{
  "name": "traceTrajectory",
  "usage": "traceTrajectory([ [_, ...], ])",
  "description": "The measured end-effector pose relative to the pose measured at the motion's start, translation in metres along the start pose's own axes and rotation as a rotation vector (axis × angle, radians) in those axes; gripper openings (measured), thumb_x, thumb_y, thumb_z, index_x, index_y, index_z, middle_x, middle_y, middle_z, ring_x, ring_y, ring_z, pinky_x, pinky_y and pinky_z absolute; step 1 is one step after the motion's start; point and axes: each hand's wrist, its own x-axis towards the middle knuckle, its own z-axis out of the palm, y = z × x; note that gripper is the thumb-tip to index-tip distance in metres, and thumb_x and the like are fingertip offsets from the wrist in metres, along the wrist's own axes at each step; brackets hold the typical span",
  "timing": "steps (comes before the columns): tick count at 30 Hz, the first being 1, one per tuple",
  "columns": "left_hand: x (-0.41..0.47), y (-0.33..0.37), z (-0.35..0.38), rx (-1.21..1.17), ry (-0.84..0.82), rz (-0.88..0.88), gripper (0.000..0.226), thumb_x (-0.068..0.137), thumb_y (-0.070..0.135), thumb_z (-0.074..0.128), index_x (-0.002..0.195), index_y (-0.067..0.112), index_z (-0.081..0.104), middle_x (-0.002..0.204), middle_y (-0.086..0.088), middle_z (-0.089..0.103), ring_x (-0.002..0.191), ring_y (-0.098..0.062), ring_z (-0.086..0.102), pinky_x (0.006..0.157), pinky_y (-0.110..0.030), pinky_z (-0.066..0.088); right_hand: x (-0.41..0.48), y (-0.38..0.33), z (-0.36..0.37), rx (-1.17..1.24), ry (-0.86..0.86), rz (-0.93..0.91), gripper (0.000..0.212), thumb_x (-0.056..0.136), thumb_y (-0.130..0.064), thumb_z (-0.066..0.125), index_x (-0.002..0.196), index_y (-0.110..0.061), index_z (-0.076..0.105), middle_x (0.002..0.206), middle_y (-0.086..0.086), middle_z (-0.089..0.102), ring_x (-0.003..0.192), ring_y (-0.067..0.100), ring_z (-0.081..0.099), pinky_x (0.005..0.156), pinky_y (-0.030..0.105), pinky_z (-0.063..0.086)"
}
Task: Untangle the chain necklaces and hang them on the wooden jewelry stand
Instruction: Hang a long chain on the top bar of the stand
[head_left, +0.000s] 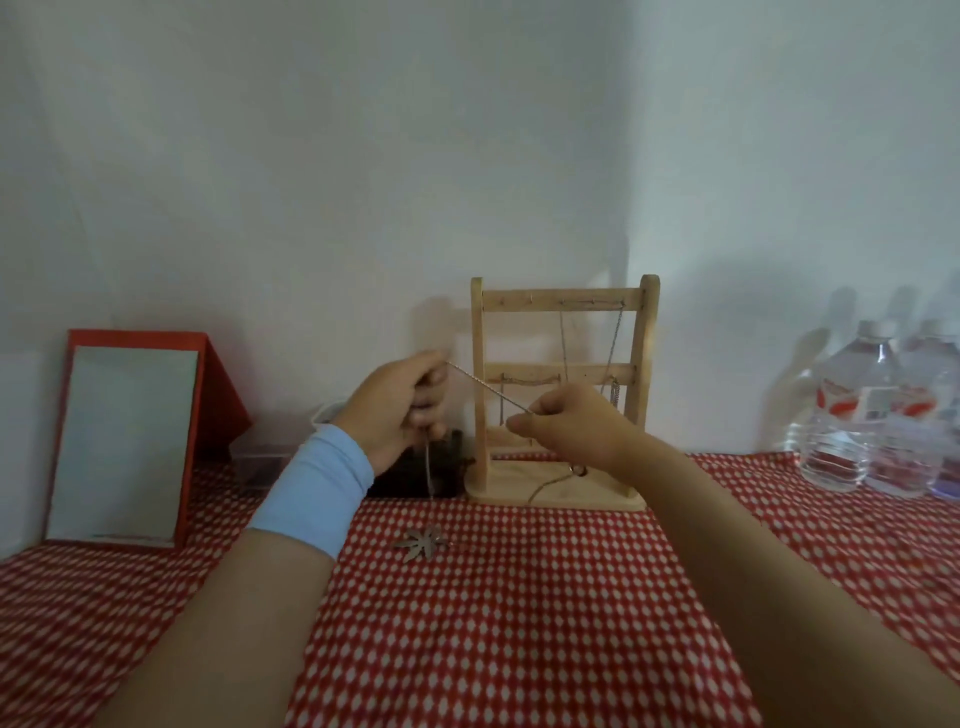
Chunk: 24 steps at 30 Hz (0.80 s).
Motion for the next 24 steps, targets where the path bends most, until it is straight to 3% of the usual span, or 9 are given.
traceTrajectory([
  [3, 0.0, 0.017, -0.011, -0.256, 0.032, 0.041, 0.04, 0.098, 0.033, 0.045, 0.06, 0.022, 0.041, 0.047, 0.008, 0.027, 0.039, -0.01, 0.024, 0.048, -0.024, 0.036, -0.007, -0.001, -0.008, 0.028, 0.034, 0.047, 0.041, 0.098, -0.044, 0.063, 0.078, -0.012, 0.076, 0.065, 0.006, 0.055, 0.058, 0.017, 0.05, 0.057, 0.029, 0.046],
  [8, -0.004, 0.032, -0.015, -0.552, 0.116, 0.124, 0.031, 0.095, 0.03, 0.051, 0.067, 0.019, 0.053, 0.054, 0.007, 0.042, 0.045, -0.011, 0.035, 0.051, -0.021, 0.046, -0.015, -0.01, -0.02, 0.099, 0.082, 0.09, 0.044, 0.101, -0.046, 0.058, 0.082, -0.01, 0.074, 0.06, -0.003, 0.049, 0.044, 0.007, 0.045, 0.047, 0.023, 0.049],
  [10, -0.006, 0.035, -0.01, -0.655, 0.117, 0.159, 0.024, 0.096, 0.026, 0.051, 0.075, 0.015, 0.058, 0.064, 0.003, 0.056, 0.055, -0.014, 0.053, 0.055, -0.024, 0.054, -0.016, -0.015, -0.024, 0.105, 0.087, 0.081, 0.037, 0.104, -0.04, 0.054, 0.087, -0.013, 0.073, 0.067, -0.004, 0.051, 0.055, 0.011, 0.055, 0.06, 0.03, 0.061],
  [12, -0.006, 0.035, -0.006, -0.665, 0.115, 0.203, 0.019, 0.097, 0.021, 0.049, 0.085, 0.011, 0.061, 0.079, -0.004, 0.069, 0.074, -0.02, 0.068, 0.065, -0.03, 0.06, -0.017, -0.021, -0.027, 0.072, 0.077, 0.047, 0.027, 0.107, -0.027, 0.049, 0.096, -0.017, 0.072, 0.086, -0.006, 0.059, 0.07, 0.017, 0.065, 0.064, 0.026, 0.061],
  [15, -0.005, 0.033, 0.004, -0.621, 0.09, 0.243, 0.015, 0.099, 0.016, 0.048, 0.107, 0.01, 0.059, 0.104, -0.016, 0.07, 0.099, -0.034, 0.069, 0.084, -0.042, 0.059, -0.02, -0.033, -0.029, -0.008, 0.092, -0.053, 0.033, 0.107, -0.007, 0.043, 0.093, -0.02, 0.07, 0.086, -0.006, 0.058, 0.055, 0.003, 0.056, 0.049, 0.012, 0.045],
  [16, -0.004, 0.031, 0.008, -0.588, 0.068, 0.243, 0.018, 0.1, 0.016, 0.047, 0.114, 0.012, 0.056, 0.11, -0.019, 0.068, 0.103, -0.038, 0.068, 0.089, -0.046, 0.057, -0.02, -0.037, -0.03, -0.058, 0.113, -0.103, 0.037, 0.105, -0.002, 0.044, 0.085, -0.022, 0.069, 0.089, -0.005, 0.057, 0.057, -0.001, 0.052, 0.051, 0.008, 0.041],
  [19, -0.003, 0.027, 0.027, -0.352, -0.033, 0.208, 0.032, 0.102, 0.017, 0.043, 0.133, 0.024, 0.047, 0.119, -0.022, 0.066, 0.101, -0.042, 0.067, 0.096, -0.052, 0.051, -0.018, -0.048, -0.029, -0.138, 0.192, -0.253, 0.042, 0.1, 0.003, 0.053, 0.073, -0.026, 0.068, 0.104, -0.006, 0.053, 0.087, -0.003, 0.05, 0.071, 0.003, 0.039],
  [22, -0.002, 0.023, 0.045, -0.033, -0.201, 0.216, 0.038, 0.103, 0.026, 0.044, 0.141, 0.028, 0.04, 0.115, -0.016, 0.067, 0.092, -0.03, 0.07, 0.089, -0.052, 0.054, -0.017, -0.061, -0.028, -0.088, 0.312, -0.306, 0.027, 0.096, 0.002, 0.056, 0.085, -0.021, 0.065, 0.1, -0.011, 0.05, 0.083, -0.002, 0.052, 0.067, 0.003, 0.04],
  [24, 0.001, 0.025, 0.051, 0.154, -0.276, 0.215, 0.038, 0.102, 0.032, 0.047, 0.139, 0.03, 0.042, 0.107, -0.015, 0.063, 0.089, -0.028, 0.068, 0.074, -0.047, 0.058, -0.018, -0.065, -0.029, 0.002, 0.357, -0.282, 0.023, 0.094, 0.0, 0.06, 0.101, -0.022, 0.055, 0.098, -0.009, 0.054, 0.076, 0.002, 0.054, 0.057, 0.006, 0.042],
])
